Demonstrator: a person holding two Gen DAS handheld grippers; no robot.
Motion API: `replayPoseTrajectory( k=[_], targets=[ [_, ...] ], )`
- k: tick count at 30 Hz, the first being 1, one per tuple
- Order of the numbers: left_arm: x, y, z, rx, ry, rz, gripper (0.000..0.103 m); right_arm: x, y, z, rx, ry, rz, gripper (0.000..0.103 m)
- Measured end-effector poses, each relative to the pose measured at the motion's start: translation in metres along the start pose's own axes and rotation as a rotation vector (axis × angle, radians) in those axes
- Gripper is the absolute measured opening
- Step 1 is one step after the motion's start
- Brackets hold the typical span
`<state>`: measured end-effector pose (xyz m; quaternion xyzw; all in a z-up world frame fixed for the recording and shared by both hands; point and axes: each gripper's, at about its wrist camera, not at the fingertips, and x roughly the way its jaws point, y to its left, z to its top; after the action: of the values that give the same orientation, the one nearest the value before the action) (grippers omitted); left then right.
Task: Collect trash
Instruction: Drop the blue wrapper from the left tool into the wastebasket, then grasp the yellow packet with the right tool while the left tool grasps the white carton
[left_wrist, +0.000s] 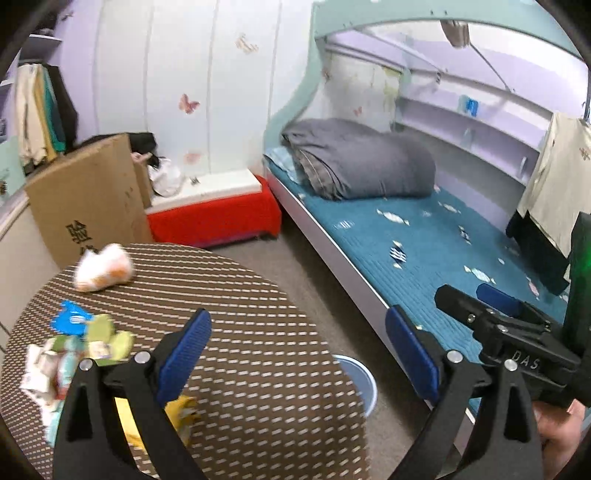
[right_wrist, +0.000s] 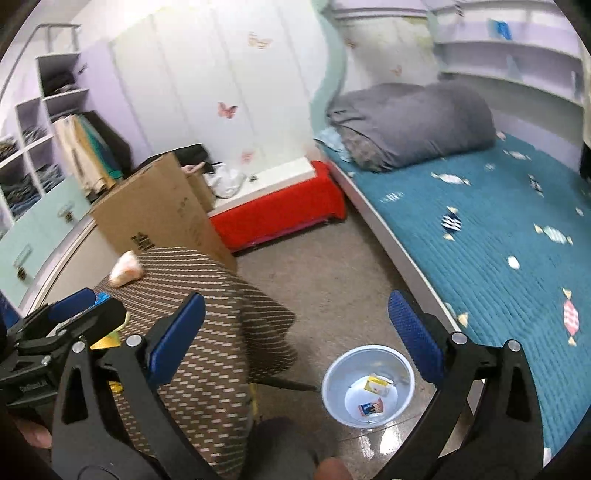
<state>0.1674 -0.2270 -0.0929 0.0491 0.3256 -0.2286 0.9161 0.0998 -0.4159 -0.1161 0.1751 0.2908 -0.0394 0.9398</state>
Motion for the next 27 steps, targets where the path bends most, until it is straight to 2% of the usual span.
replayPoseTrajectory(
  k=[6, 12, 19, 27],
  targets=[
    [-0.042, 0.048, -0.009, -0.074, -0.051, -0.014, 0.093, -0.011, 0.051, -0.003, -0.077, 0.004, 0.059, 0.097],
    [-0.073, 0.083, -0.024, -0.071, -0.102, 0.077, 0.093, -0.013, 0.096, -0.009, -0.176, 0.015, 0.111, 0.097],
    [-0.097, 0.135, -0.042, -0.096, -0.120, 0.173, 0.093, -0.002, 0.141, -0.022, -0.258, 0.045, 0.183, 0.097],
    [-0.096, 0.212, -0.070, -0.184, -0.066, 0.326, 0.093, 0.027, 0.176, -0.048, -0.342, 0.132, 0.255, 0.097]
  ],
)
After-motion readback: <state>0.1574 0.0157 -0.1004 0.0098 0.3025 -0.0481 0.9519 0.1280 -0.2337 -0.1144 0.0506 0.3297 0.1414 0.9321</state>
